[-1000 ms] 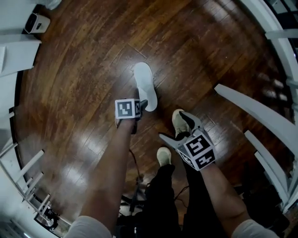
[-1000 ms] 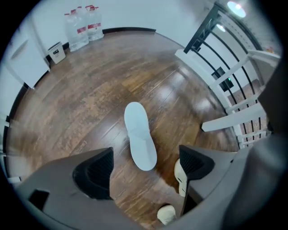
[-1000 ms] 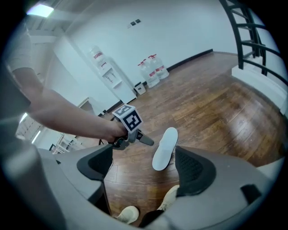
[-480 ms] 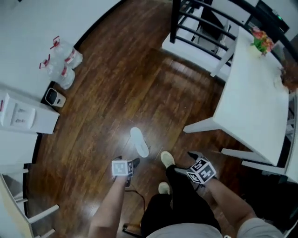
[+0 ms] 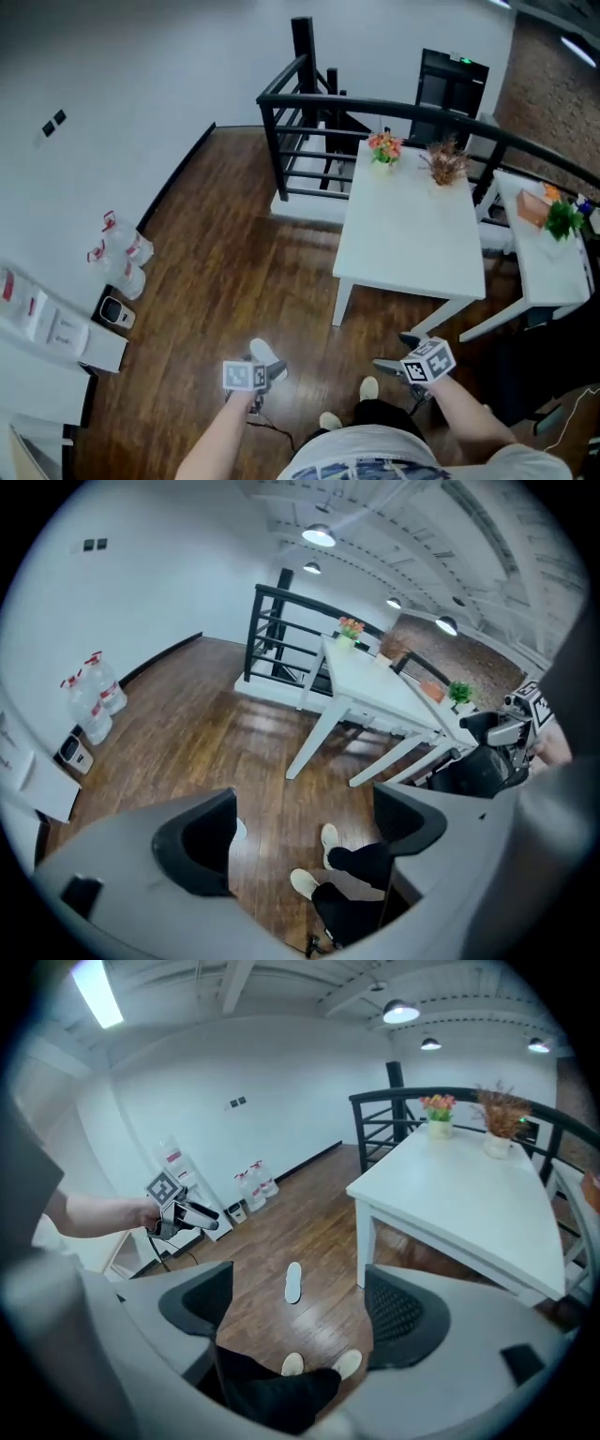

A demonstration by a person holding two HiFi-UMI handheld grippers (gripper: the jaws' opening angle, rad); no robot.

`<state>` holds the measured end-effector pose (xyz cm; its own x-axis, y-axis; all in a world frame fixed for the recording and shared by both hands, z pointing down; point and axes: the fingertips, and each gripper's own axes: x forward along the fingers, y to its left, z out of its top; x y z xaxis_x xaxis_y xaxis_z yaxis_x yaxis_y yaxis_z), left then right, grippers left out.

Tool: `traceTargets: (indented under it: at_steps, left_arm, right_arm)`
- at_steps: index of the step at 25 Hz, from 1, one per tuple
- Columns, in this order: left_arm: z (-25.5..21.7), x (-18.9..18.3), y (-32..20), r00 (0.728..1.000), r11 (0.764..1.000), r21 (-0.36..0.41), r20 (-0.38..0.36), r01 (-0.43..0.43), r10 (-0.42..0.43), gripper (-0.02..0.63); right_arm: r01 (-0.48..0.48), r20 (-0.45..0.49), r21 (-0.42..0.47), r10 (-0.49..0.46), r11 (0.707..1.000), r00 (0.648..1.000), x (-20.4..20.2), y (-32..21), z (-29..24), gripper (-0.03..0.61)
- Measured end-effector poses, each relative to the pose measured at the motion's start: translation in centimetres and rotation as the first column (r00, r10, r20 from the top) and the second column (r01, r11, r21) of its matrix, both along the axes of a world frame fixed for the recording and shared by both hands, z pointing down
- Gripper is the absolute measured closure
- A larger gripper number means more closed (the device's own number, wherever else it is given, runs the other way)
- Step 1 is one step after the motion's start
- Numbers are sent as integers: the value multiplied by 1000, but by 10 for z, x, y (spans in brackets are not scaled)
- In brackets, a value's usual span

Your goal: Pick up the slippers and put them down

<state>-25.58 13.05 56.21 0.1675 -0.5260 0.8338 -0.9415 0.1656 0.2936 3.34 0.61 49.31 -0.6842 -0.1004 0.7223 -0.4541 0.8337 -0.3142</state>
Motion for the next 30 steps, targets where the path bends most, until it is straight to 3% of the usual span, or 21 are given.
traceTargets:
  at_steps: [7,15,22,30]
  left_arm:
    - [-74,99,-27,995,986,135,-12,-97,99,155]
    - [-97,223,-85,971,962,141,-16,-233,238,155]
    - [-109,303,-104,947,939,137,-24,-315,321,155]
    - [-105,328,-103,946,941,129,-42,-312,320,155]
  right_arm:
    - [-229,103,60,222,972,970,145,10,-58,141]
    - [-385,135,45,376,922,917,280,6,-63,141]
    - [-370,126,51,361,928,924,315,-3,-61,141]
    - [-332,135,47,323,942,937,317,-8,-66,141]
